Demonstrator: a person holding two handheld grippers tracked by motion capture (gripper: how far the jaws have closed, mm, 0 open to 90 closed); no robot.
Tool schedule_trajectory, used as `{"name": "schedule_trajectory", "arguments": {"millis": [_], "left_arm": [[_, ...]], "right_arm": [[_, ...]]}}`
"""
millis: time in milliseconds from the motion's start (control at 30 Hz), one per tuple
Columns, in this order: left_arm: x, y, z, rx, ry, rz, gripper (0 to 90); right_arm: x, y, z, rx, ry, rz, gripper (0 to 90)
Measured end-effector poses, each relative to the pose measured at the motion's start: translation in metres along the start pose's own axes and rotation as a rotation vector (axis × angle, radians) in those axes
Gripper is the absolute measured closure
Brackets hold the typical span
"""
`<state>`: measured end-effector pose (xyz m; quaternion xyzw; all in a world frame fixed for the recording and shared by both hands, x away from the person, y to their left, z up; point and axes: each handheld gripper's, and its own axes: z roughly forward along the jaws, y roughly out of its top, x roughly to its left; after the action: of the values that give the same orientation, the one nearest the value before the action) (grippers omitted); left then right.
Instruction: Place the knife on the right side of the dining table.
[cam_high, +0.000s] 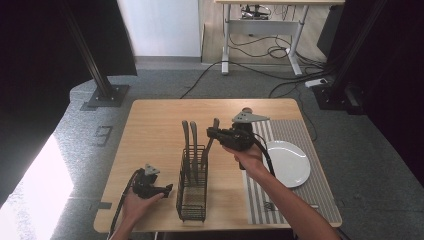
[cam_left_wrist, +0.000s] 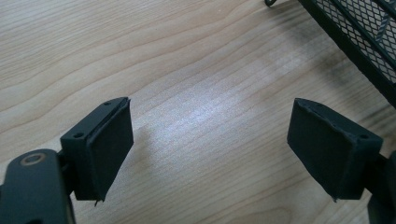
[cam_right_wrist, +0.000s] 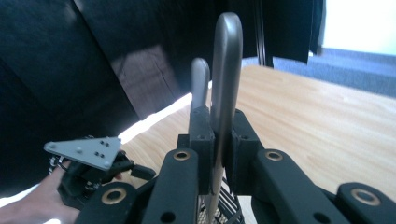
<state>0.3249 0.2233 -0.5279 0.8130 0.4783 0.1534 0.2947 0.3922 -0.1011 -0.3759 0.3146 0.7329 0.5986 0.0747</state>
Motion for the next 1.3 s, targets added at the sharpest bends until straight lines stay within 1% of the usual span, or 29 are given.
{"name": "schedule_trajectory", "arguments": {"millis": [100, 133, 167, 200, 233, 267, 300, 333, 367, 400, 433, 500, 533, 567, 633, 667, 700, 767, 800, 1033, 1100, 1133, 1233, 1300], "left_arm": [[0.0, 0.0, 0.0, 0.0, -0.002, -0.003, 14.6], [0.0, 0.0, 0.0, 0.0, -0.003, -0.004, 14.6], [0.0, 0.0, 0.0, -0.001, -0.003, -0.004, 14.6], [0.0, 0.0, 0.0, -0.001, -0.003, -0.005, 14.6], [0.0, 0.0, 0.0, 0.0, -0.003, -0.005, 14.6], [0.0, 0.0, 0.0, -0.001, -0.003, -0.005, 14.6], [0.0, 0.0, 0.0, -0.001, -0.003, -0.005, 14.6], [0.0, 0.0, 0.001, 0.001, -0.004, -0.005, 14.6], [0.0, 0.0, 0.001, 0.002, -0.003, -0.005, 14.6], [0.0, 0.0, 0.001, 0.003, -0.004, -0.005, 14.6], [0.0, 0.0, 0.001, 0.003, -0.003, -0.005, 14.6], [-0.001, 0.0, 0.001, 0.001, -0.003, -0.005, 14.6], [-0.001, 0.0, 0.001, 0.0, -0.003, -0.005, 14.6], [-0.001, 0.0, 0.001, 0.001, -0.003, -0.004, 14.6], [-0.001, 0.0, 0.001, 0.004, -0.005, -0.003, 14.6], [-0.001, 0.0, 0.001, 0.005, -0.005, -0.004, 14.6], [-0.001, 0.0, 0.001, 0.005, -0.005, -0.004, 14.6], [-0.001, 0.0, 0.001, 0.006, -0.004, -0.003, 14.6], [-0.001, 0.0, 0.001, 0.006, -0.004, -0.003, 14.6], [-0.001, 0.0, 0.002, 0.007, -0.003, -0.005, 14.6], [-0.001, 0.0, 0.002, 0.007, -0.004, -0.006, 14.6], [-0.001, 0.0, 0.002, 0.007, -0.004, -0.006, 14.6], [-0.001, 0.0, 0.002, 0.009, -0.002, -0.005, 14.6], [-0.001, 0.0, 0.003, 0.011, -0.003, -0.002, 14.6]], "right_arm": [[0.001, 0.004, -0.007, -0.018, 0.004, -0.009, 82.8], [0.001, 0.007, -0.011, -0.036, 0.005, -0.011, 82.8], [0.002, 0.012, -0.02, -0.064, 0.006, -0.012, 82.8], [0.002, 0.012, -0.02, -0.064, 0.006, -0.012, 82.8], [0.002, 0.015, -0.024, -0.078, 0.008, -0.012, 82.8], [0.002, 0.022, -0.035, -0.11, 0.005, -0.016, 82.8], [0.002, 0.022, -0.035, -0.11, 0.005, -0.016, 82.8], [0.002, 0.025, -0.039, -0.122, 0.006, -0.016, 82.8], [0.003, 0.034, -0.052, -0.161, 0.0, -0.022, 82.8], [0.003, 0.034, -0.052, -0.161, 0.0, -0.022, 82.8], [0.003, 0.038, -0.056, -0.167, -0.009, -0.03, 82.8], [0.002, 0.045, -0.069, -0.186, -0.035, -0.049, 82.8], [0.002, 0.045, -0.069, -0.186, -0.035, -0.049, 82.8], [-0.003, 0.045, -0.074, -0.187, -0.052, -0.039, 82.8], [-0.005, 0.044, -0.075, -0.184, -0.058, -0.036, 82.8], [-0.009, 0.042, -0.076, -0.177, -0.069, -0.03, 82.8], [-0.016, 0.036, -0.076, -0.165, -0.089, -0.015, 82.8], [-0.019, 0.033, -0.076, -0.16, -0.094, -0.007, 82.8], [-0.025, 0.028, -0.074, -0.151, -0.109, 0.005, 82.8], [-0.053, 0.006, -0.07, -0.115, -0.168, 0.066, 82.8], [-0.064, -0.002, -0.071, -0.108, -0.192, 0.089, 82.8], [-0.064, -0.002, -0.071, -0.108, -0.192, 0.089, 82.8], [-0.072, -0.007, -0.072, -0.099, -0.215, 0.101, 82.8], [-0.078, -0.01, -0.073, -0.09, -0.239, 0.103, 82.7]]}}
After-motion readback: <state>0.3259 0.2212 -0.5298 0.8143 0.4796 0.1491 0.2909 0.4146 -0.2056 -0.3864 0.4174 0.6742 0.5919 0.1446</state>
